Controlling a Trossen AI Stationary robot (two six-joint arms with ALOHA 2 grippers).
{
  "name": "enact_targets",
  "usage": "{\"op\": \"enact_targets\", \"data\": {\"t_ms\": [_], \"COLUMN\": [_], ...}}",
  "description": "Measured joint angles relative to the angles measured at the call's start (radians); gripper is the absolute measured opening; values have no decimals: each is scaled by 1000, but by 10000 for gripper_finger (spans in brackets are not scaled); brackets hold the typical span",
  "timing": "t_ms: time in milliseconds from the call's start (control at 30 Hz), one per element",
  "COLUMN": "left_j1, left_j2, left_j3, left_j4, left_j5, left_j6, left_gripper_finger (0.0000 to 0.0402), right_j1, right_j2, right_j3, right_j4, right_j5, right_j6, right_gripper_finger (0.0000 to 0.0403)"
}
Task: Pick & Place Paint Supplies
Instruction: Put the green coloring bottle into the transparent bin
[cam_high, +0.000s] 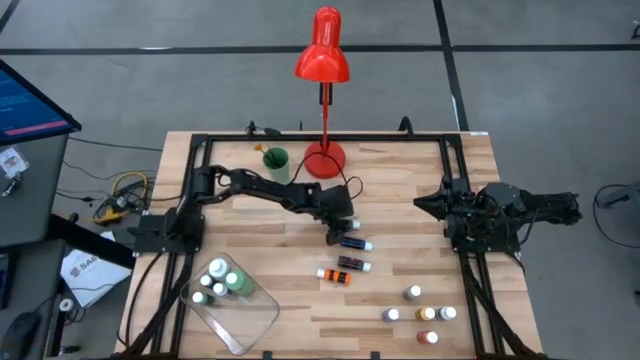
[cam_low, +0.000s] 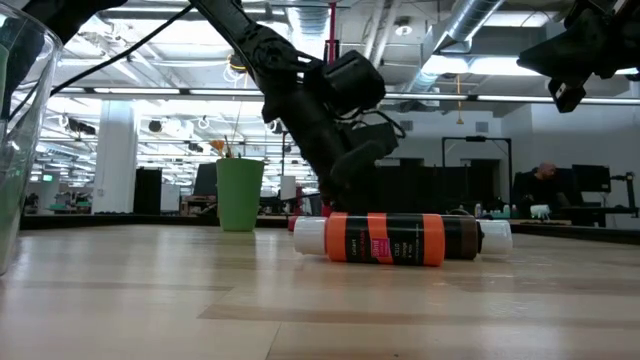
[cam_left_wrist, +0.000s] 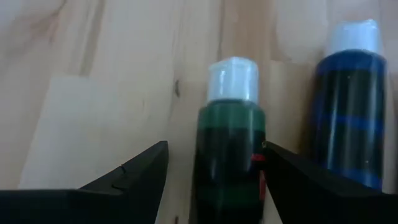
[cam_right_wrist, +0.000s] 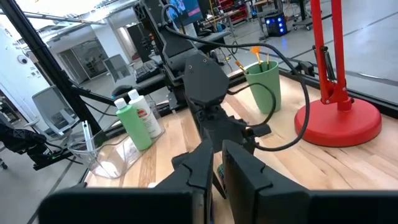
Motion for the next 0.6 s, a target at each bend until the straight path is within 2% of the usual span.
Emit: {"op": "enact_targets", "data": {"t_ms": [200,367,600], "left_j1": [-4,-4,-4], "left_j2": [-29,-87,-205], "left_j3": [1,-3,-67], "left_j4": [-117,-203,-167], "left_j5": [-17,-22,-21], "left_j6": [-23,-42,6], "left_gripper_finger": [241,211,178], "right_j1": [0,0,0], "right_j2": [0,0,0], "right_j3": [0,0,0], "right_j4": [0,0,0], "right_j5": [0,0,0], "right_j6": [0,0,0], "right_gripper_finger": [33,32,33]}}
